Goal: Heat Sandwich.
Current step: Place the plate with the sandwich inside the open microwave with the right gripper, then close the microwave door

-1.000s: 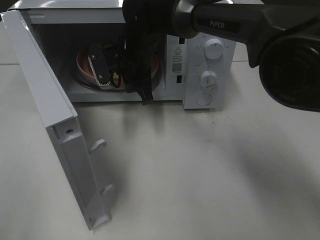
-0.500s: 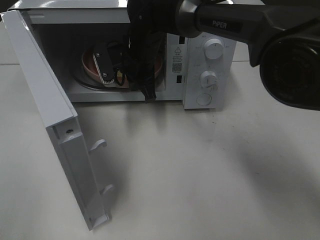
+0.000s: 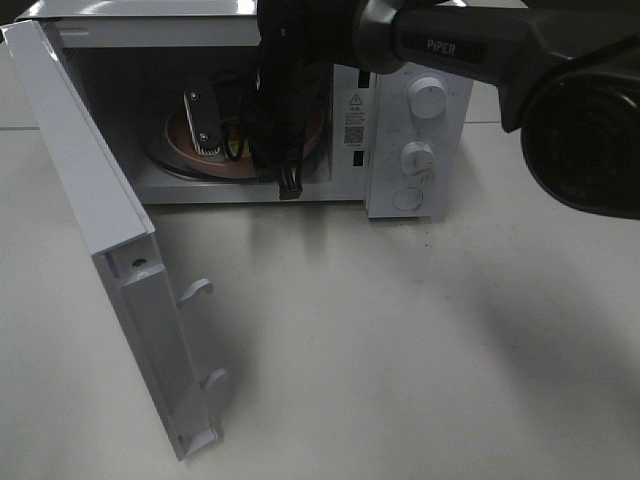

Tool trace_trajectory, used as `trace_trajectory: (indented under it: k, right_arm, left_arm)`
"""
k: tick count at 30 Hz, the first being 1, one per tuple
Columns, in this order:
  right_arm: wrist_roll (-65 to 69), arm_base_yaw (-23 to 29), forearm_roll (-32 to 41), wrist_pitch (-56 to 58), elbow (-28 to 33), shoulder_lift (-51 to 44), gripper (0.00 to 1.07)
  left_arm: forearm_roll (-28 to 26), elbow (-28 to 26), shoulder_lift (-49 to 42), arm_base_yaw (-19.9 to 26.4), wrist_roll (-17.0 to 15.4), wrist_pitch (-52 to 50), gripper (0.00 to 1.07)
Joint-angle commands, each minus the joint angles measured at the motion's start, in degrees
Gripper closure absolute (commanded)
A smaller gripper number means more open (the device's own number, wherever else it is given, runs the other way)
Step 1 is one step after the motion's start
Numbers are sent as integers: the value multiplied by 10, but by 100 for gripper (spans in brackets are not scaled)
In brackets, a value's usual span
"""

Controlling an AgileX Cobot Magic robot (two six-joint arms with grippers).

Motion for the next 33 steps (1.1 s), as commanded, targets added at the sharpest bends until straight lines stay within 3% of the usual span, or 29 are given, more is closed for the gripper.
trace_trajectory:
  k: [1, 5, 18, 33]
  right_arm:
    - [31, -1, 3, -11, -5, -3, 35]
    - [31, -1, 18, -10, -5, -3, 24]
    - [48, -1, 17, -22, 3, -9, 29]
    - [58, -1, 19, -219, 220, -108, 31]
  left_arm:
    - [-1, 2, -17, 1, -5, -2, 5]
    - [-1, 2, -17, 1, -5, -2, 5]
    - [-1, 2, -17, 1, -5, -2, 5]
    - [-1, 2, -17, 1, -5, -2, 5]
